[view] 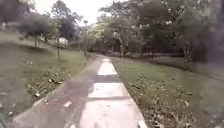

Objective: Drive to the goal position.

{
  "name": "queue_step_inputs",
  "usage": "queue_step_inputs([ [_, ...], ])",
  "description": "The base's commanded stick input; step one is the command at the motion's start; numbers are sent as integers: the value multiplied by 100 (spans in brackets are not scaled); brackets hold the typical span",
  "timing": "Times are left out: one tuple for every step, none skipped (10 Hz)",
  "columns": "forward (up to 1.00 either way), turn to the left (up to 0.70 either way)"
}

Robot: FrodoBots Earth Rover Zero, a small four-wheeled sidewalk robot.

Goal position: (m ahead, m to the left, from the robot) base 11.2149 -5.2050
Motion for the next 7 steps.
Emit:
queue_step_inputs([
  [100,0],
  [100,0],
  [100,0],
  [100,0],
  [100,0],
  [100,0],
  [100,0],
])
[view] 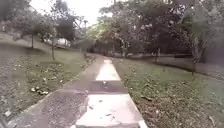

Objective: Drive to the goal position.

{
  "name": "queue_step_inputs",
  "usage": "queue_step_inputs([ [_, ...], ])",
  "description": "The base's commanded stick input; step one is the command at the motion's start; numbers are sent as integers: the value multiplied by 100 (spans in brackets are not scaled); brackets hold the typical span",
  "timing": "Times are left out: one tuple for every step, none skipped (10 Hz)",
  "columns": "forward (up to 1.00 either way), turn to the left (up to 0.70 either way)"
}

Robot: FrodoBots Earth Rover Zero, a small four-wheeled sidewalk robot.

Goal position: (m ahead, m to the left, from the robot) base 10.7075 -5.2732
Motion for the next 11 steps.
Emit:
queue_step_inputs([
  [100,0],
  [100,0],
  [100,0],
  [100,0],
  [100,0],
  [100,0],
  [100,0],
  [100,0],
  [100,0],
  [100,0],
  [100,0],
])
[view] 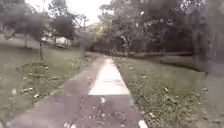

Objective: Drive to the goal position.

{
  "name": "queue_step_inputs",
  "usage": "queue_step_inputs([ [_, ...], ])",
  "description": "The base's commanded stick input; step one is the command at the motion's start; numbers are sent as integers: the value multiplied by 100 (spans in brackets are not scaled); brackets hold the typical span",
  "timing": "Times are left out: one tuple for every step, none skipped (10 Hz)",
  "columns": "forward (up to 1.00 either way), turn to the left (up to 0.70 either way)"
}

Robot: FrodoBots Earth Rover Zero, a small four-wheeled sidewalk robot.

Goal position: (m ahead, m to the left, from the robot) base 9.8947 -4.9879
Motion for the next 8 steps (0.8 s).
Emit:
queue_step_inputs([
  [100,0],
  [100,0],
  [100,0],
  [100,0],
  [100,0],
  [100,0],
  [100,0],
  [100,0],
])
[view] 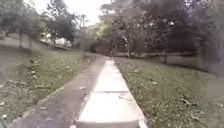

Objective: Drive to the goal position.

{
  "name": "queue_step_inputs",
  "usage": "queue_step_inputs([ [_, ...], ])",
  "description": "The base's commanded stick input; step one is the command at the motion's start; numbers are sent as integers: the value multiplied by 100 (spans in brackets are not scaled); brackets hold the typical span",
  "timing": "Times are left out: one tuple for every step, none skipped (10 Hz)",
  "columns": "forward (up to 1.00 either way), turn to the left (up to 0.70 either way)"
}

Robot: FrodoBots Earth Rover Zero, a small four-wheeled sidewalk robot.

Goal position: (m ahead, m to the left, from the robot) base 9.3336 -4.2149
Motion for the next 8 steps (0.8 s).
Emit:
queue_step_inputs([
  [100,0],
  [100,0],
  [100,0],
  [100,0],
  [100,0],
  [100,0],
  [100,0],
  [100,0],
])
